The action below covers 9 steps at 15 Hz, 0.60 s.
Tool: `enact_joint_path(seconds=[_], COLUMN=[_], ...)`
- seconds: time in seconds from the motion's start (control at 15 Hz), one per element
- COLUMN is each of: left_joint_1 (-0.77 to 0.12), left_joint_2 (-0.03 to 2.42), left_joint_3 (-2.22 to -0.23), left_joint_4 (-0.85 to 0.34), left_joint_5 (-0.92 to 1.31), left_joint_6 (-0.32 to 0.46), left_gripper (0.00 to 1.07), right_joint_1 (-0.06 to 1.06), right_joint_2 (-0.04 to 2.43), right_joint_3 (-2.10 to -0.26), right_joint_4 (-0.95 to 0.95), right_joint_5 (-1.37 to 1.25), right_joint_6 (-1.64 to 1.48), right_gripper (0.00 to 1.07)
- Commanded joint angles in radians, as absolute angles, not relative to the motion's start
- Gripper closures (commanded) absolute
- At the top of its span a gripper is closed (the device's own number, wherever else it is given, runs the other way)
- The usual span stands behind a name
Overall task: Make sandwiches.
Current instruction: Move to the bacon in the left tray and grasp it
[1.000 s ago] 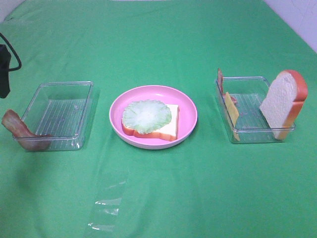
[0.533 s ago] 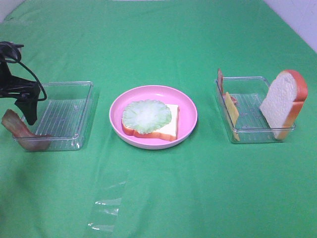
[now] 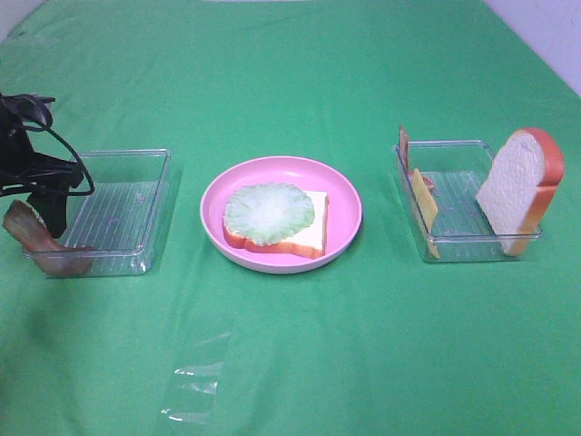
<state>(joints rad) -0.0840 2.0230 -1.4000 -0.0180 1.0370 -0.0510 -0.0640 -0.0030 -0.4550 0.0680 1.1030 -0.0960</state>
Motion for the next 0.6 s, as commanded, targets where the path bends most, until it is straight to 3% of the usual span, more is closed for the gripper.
enact_joint_path(seconds=[0.07,0.47,0.53,0.6], left_joint_1=[-0.084,-0.086,-0.086,-0.086], left_joint_2=[2.027,2.026,2.026,2.026], left_joint_3=[-1.392,-1.392,-1.392,-1.392], left_joint_4=[-0.029,-0.029,-0.029,-0.029], left_joint_5=[1.033,1.033,1.033,1.033], left_joint_6=[-0.059,-0.059,-0.059,-0.059], left_gripper=[0.55,0.56,0.59,0.68], right_joint_1=[-0.069,-0.069,-0.069,-0.069], right_joint_2=[-0.028,-0.028,-0.028,-0.028], right_joint_3=[-0.453,-0.453,-0.453,-0.453], right_joint_4=[0.071,0.071,0.071,0.071], right_joint_5=[1.098,1.098,1.098,1.098], right_joint_6=[-0.096,-0.096,-0.096,-0.096], right_gripper=[0.09,0.09,0.09,0.09])
